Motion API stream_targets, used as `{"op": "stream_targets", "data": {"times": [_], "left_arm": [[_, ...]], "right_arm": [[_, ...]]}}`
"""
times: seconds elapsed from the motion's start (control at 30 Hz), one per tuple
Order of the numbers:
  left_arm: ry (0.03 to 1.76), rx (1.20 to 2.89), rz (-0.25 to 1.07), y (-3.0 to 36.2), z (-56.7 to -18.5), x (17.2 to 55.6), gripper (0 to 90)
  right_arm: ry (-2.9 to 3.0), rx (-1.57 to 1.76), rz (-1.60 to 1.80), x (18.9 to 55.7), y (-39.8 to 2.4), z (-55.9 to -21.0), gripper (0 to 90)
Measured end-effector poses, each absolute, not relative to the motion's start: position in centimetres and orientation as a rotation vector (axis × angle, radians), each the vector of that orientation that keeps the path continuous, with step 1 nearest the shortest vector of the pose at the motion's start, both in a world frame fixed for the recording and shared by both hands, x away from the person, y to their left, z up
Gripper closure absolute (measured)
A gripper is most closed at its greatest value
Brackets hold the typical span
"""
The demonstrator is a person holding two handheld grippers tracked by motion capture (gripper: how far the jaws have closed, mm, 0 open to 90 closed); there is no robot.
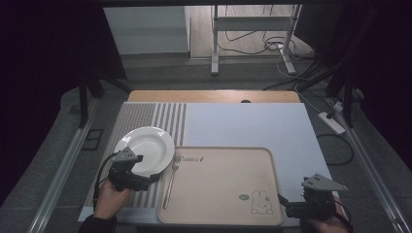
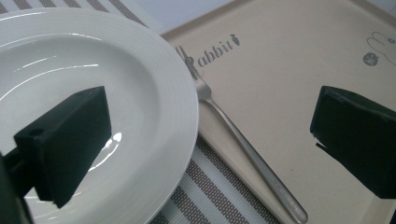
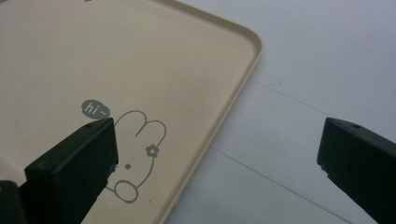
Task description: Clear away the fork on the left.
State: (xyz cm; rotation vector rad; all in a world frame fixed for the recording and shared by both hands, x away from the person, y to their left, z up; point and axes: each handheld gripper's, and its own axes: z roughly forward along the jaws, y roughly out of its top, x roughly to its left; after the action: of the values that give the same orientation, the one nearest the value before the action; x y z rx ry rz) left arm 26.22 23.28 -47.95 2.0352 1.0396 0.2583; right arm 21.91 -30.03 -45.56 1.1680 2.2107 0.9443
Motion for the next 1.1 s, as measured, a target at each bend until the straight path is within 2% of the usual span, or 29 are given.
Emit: {"op": "stream_targets", "data": {"times": [1.1], "left_arm": [[1.146, 2.003, 0.268, 26.8, -48.8, 23.2, 0.2]], "right_arm": [[2.211, 1.166, 0.935, 21.9, -30.0, -45.6, 0.0]]}}
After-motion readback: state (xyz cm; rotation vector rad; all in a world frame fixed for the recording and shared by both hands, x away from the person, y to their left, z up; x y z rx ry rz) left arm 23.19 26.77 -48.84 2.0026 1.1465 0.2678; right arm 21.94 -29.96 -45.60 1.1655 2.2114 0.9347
